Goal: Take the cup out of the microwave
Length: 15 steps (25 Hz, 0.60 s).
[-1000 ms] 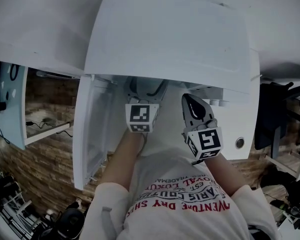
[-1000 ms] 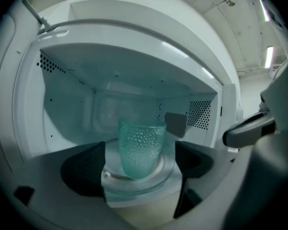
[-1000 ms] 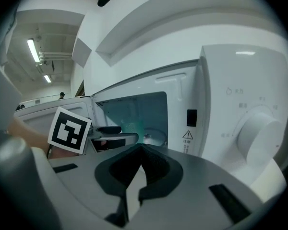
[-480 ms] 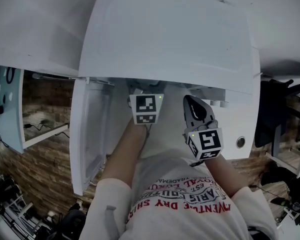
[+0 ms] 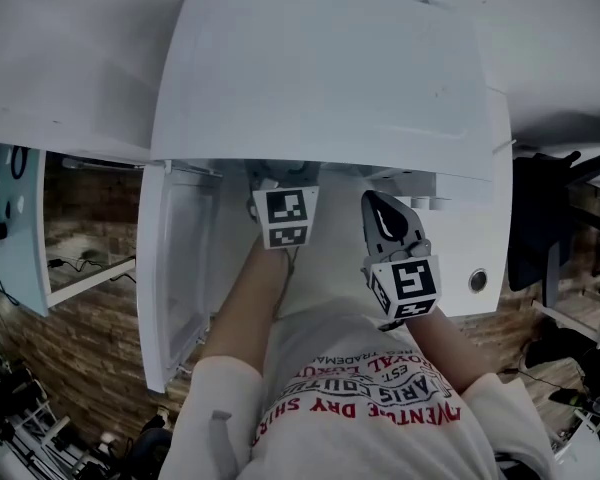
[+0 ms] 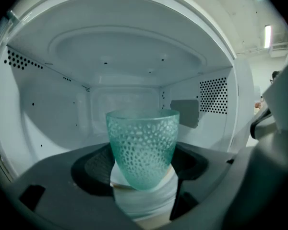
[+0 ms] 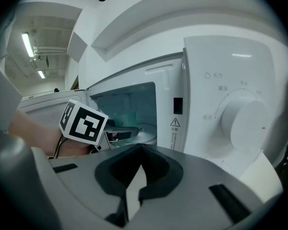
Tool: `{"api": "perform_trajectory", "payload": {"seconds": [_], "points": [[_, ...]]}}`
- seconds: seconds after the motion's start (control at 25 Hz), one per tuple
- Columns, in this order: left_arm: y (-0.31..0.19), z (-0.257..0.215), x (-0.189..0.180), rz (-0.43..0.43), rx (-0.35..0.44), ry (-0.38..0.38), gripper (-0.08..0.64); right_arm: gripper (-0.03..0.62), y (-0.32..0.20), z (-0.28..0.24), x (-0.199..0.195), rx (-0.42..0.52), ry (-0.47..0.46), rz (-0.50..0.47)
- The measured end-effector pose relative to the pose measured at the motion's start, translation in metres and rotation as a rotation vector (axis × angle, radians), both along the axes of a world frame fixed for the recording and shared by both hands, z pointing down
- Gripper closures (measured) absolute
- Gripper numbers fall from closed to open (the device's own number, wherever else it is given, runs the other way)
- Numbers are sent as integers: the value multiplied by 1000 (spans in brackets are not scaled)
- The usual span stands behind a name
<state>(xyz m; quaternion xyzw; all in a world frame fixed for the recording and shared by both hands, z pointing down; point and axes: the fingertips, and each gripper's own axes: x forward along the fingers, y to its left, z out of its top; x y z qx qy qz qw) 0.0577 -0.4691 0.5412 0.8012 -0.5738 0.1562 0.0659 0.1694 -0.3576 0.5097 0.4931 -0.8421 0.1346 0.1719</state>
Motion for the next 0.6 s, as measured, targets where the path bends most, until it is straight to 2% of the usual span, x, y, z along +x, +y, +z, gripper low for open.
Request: {"api": "perform_trajectory", "payload": {"seconds": [0.32, 0.6], "points": [[16, -7, 3, -3, -4, -2, 201, 588, 8, -6, 7, 4, -5, 4], [50, -12, 2, -24, 1, 32, 201, 588, 20, -10, 10, 20, -9, 4]]}}
